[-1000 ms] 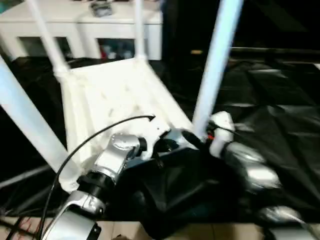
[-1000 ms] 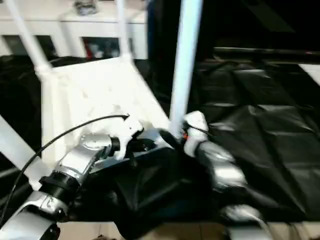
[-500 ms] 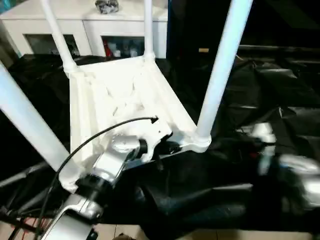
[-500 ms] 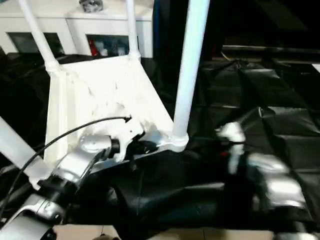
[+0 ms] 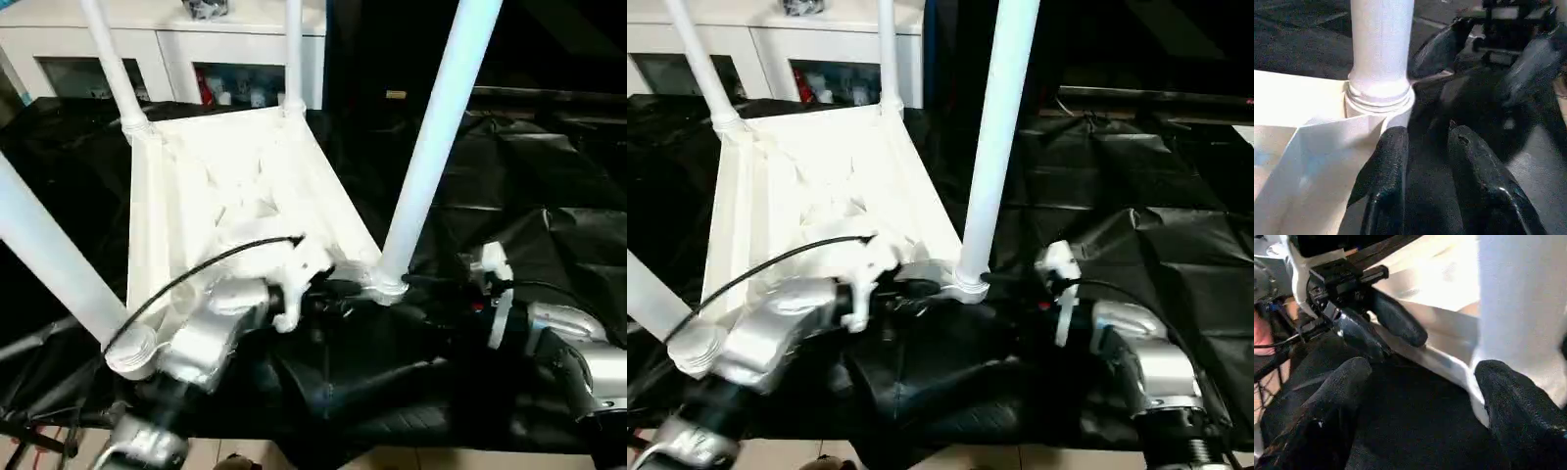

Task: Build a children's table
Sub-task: Rotate table base

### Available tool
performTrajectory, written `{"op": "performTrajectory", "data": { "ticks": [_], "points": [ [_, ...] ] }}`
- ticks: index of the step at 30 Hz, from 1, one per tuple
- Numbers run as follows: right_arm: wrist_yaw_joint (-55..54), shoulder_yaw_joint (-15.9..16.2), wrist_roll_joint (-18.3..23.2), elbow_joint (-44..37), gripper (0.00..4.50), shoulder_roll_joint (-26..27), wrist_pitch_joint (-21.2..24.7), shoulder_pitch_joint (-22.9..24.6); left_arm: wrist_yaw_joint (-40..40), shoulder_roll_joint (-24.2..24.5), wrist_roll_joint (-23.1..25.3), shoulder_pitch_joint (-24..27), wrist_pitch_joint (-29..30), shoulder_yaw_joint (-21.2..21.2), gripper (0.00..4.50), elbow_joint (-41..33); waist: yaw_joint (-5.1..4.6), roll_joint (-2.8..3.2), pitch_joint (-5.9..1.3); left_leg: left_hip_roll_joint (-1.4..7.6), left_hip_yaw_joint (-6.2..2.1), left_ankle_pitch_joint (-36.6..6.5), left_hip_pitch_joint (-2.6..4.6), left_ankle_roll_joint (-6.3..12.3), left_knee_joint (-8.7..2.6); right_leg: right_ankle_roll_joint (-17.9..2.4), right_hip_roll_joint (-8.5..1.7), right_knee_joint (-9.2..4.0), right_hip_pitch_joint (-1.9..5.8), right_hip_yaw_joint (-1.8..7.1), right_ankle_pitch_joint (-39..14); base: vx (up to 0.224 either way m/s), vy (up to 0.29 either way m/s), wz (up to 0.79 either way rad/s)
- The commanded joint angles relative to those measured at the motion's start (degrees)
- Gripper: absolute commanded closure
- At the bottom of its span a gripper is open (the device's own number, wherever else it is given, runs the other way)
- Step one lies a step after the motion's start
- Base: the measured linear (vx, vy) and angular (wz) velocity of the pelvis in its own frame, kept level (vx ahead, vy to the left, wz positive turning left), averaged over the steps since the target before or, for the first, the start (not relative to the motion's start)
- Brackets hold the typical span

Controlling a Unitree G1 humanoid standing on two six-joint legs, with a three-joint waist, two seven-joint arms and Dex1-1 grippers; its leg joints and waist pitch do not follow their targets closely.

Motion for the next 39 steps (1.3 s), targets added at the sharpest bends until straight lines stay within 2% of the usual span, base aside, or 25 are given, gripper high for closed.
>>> {"op": "performTrajectory", "data": {
  "ticks": [1,6,8,9,11,13,14,15,16,17,18,19,21,22,24,27,28,30,31,36,38,39],
  "points": [
    [0.5,0.5,1.0,-2.1,0.73,-0.2,1.4,-0.6,-2.5,2.4,-2.8,2.4,3.8,0.9,2.64,-5.7,0.11,-1.27,-3.64,1.46,-0.48,-8.5,0.81,5.23,-3.19,-13.2,-2.27,-3.93,2.72,1.69,-7.0,0.0,0.0,0.0],
    [-0.1,0.6,1.1,-2.5,0.73,0.1,1.5,-0.6,-3.9,5.1,-5.5,5.7,7.5,1.8,2.18,-10.9,0.1,-1.14,-3.66,1.43,-0.43,-8.2,0.92,5.04,-3.15,-13.6,-2.19,-3.66,2.68,1.72,-6.6,0.0,0.0,0.0],
    [-1.6,0.8,0.5,-1.4,0.73,1.2,0.6,-1.4,-4.0,6.4,-7.7,8.2,10.1,3.1,2.02,-14.3,0.02,-1.15,-3.56,1.45,-0.43,-9.1,1.01,4.57,-3.24,-13.3,-2.18,-3.8,2.56,1.72,-8.1,0.0,0.0,0.0],
    [-2.1,1.0,0.2,-0.9,0.73,1.6,0.2,-1.6,-4.0,6.7,-8.3,8.8,10.9,3.5,1.9,-15.2,0.04,-1.38,-3.41,1.41,-0.4,-10.0,1.02,3.95,-3.38,-12.7,-2.21,-4.03,2.45,1.77,-10.6,0.0,0.0,0.0],
    [-4.0,1.1,-0.8,0.4,0.73,2.6,-0.2,-2.4,-3.8,7.4,-9.6,10.0,12.6,4.0,1.81,-17.0,-0.13,-1.32,-3.38,1.37,-0.45,-10.2,1.02,3.32,-3.43,-12.5,-2.14,-4.0,2.39,1.73,-11.1,0.0,0.0,0.0],
    [-11.8,1.0,-4.4,6.7,0.73,5.9,-1.7,-6.2,-4.4,9.9,-11.8,12.9,15.9,4.6,1.66,-21.2,-0.3,-2.0,-3.25,1.36,-0.4,-11.3,1.13,2.65,-3.56,-11.7,-2.04,-4.21,2.2,1.81,-12.7,0.0,0.0,0.0],
    [-11.8,1.0,-4.4,6.7,0.73,5.9,-1.7,-6.2,-4.4,9.9,-11.8,12.9,15.9,4.6,1.59,-21.2,-0.48,-1.92,-3.3,1.33,-0.58,-11.2,0.87,2.05,-3.5,-12.0,-2.26,-3.78,2.32,1.71,-13.1,0.0,0.0,0.0],
    [-17.2,0.2,-6.4,11.2,0.73,7.9,-3.7,-9.0,-4.7,11.1,-13.0,14.5,17.7,5.1,1.52,-23.5,-0.92,-1.78,-3.06,1.28,-0.68,-13.7,1.11,0.27,-3.85,-10.9,-2.38,-4.25,1.93,1.72,-17.8,0.0,0.0,0.0],
    [-24.5,-0.9,-8.3,17.2,0.73,10.4,-5.7,-12.8,-4.8,12.6,-14.6,16.4,19.9,5.9,1.46,-26.0,-1.13,-1.71,-2.99,1.23,-0.63,-14.5,1.34,-0.31,-3.96,-10.6,-2.29,-4.52,1.72,1.76,-18.9,0.0,0.0,0.0],
    [-26.6,-1.1,-8.9,19.0,0.73,11.1,-6.5,-13.9,-4.9,13.2,-15.0,17.0,20.6,6.2,1.39,-26.7,-1.57,-1.63,-3.04,1.22,-0.77,-15.1,1.27,-1.05,-3.96,-10.9,-2.39,-4.22,1.63,1.72,-19.5,0.0,0.0,0.0],
    [-29.1,-1.2,-9.7,21.5,0.73,11.9,-7.9,-15.6,-5.2,14.2,-15.6,18.0,21.4,6.7,1.31,-27.8,-2.08,-1.81,-2.81,1.12,-0.95,-17.0,1.15,-1.9,-4.23,-10.1,-2.18,-4.51,1.77,1.54,-22.0,0.0,0.0,0.0],
    [-29.6,-1.3,-9.7,22.1,0.73,12.1,-7.9,-15.9,-5.2,14.5,-15.7,18.3,21.6,6.9,1.2,-28.1,-1.88,-1.59,-2.85,1.12,-0.66,-19.0,2.14,-2.37,-3.97,-9.3,-1.93,-4.96,1.09,1.79,-22.6,0.0,0.0,0.0],
    [-32.2,-1.2,-10.7,24.4,0.73,12.6,-8.9,-17.3,-5.5,16.0,-16.2,19.7,22.1,7.8,1.05,-29.4,-1.65,-1.79,-2.61,1.19,-0.57,-20.8,2.38,-2.61,-4.12,-9.1,-1.57,-4.89,0.85,1.96,-20.4,0.0,0.0,0.0],
    [-33.1,-1.3,-10.8,25.4,0.73,12.9,-9.3,-18.0,-5.8,16.8,-16.4,20.5,22.1,8.3,1.05,-29.8,-1.65,-1.91,-2.69,1.14,-0.7,-20.8,2.19,-2.64,-4.26,-8.9,-1.54,-4.81,1.2,1.87,-20.4,0.0,0.0,0.0],
    [-35.3,-1.5,-11.4,27.7,0.73,13.3,-10.0,-19.3,-5.8,18.5,-16.6,21.9,21.9,9.3,0.78,-30.7,-1.55,-1.99,-2.94,1.2,-0.75,-19.3,1.9,-2.71,-4.29,-8.7,-1.61,-4.41,1.52,1.94,-17.7,0.0,0.0,0.0],
    [-37.7,-1.8,-12.5,31.5,0.73,13.6,-11.8,-21.2,-6.0,20.6,-17.2,24.2,21.7,10.2,0.62,-32.1,-1.86,-2.05,-3.17,0.99,-0.57,-16.7,1.57,-2.37,-4.05,-9.6,-1.54,-3.89,1.8,1.96,-13.7,0.0,0.0,0.0],
    [-38.6,-2.2,-13.0,33.7,0.73,13.6,-13.1,-22.3,-6.3,21.8,-17.7,25.7,21.8,10.8,0.5,-32.7,-1.91,-2.27,-3.15,0.94,-0.49,-16.2,1.5,-1.99,-3.92,-9.4,-1.58,-3.9,1.91,2.03,-13.9,0.0,0.0,0.0],
    [-40.1,-2.8,-13.5,36.5,0.73,13.5,-14.7,-23.7,-6.6,23.4,-18.2,27.6,21.8,11.7,0.35,-33.3,-2.21,-2.28,-3.27,0.86,-0.53,-14.7,1.08,-1.74,-3.81,-9.7,-1.63,-3.62,2.12,1.96,-13.1,0.0,0.0,0.0],
    [-40.4,-2.9,-13.6,37.3,0.73,13.5,-15.1,-24.0,-6.7,23.8,-18.2,27.9,21.9,11.9,0.26,-33.5,-2.26,-2.21,-3.29,0.84,-0.38,-14.5,1.38,-1.47,-3.63,-9.7,-1.46,-3.65,1.89,2.01,-12.5,0.0,0.0,0.0],
    [-42.9,-3.8,-13.8,40.7,0.73,12.2,-16.9,-25.2,-6.3,26.3,-18.3,31.5,20.4,17.4,0.08,-33.7,-2.32,-2.05,-3.34,0.86,-0.22,-13.1,1.55,-0.87,-3.49,-10.9,-1.13,-3.28,1.98,1.99,-8.5,0.0,0.0,0.0],
    [-42.8,-3.7,-14.2,42.1,0.73,12.0,-18.1,-25.5,-6.4,28.1,-19.0,32.9,19.7,19.6,0.08,-34.3,-2.29,-2.11,-3.29,0.84,-0.24,-13.6,1.44,-0.74,-3.48,-11.1,-1.16,-3.28,2.04,1.97,-8.6,0.0,0.0,0.0],
    [-42.1,-3.7,-14.2,42.1,0.73,11.8,-18.6,-25.2,-6.9,29.1,-20.3,33.6,20.3,22.5,0.08,-34.7,-2.34,-2.19,-3.22,0.82,-0.2,-14.5,1.52,-0.66,-3.52,-10.9,-1.1,-3.39,1.96,1.97,-9.7,0.0,0.0,0.0]
  ]
}}
